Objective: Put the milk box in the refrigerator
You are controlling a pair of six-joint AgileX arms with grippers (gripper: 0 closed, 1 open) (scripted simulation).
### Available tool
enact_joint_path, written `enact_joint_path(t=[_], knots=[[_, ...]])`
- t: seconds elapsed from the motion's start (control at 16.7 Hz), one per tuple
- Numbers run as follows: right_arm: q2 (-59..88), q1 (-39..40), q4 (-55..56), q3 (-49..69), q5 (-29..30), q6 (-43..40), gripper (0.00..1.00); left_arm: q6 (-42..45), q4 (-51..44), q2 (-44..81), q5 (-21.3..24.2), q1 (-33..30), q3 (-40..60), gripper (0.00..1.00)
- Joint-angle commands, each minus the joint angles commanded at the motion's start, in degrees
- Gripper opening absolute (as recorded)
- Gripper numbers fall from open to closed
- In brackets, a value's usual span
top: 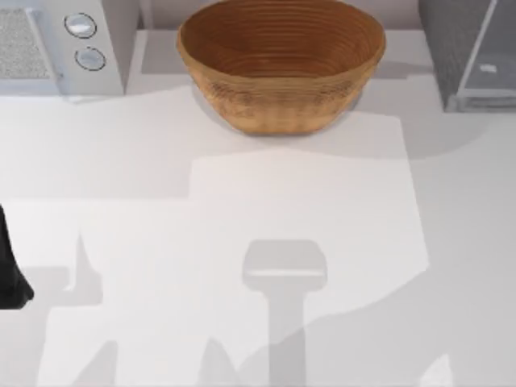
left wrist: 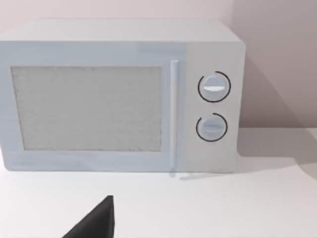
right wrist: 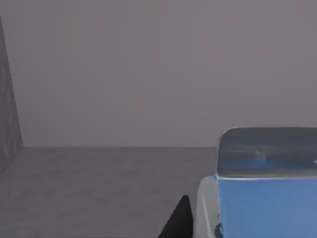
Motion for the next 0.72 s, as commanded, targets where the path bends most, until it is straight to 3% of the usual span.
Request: enact_joint_path(t=[0.72], knots=[[6.5,1.47,-9.14,15.48,1.39,-0.17,0.0,0.0,0.0,0.0,0.0,0.0,0.0,1.0]])
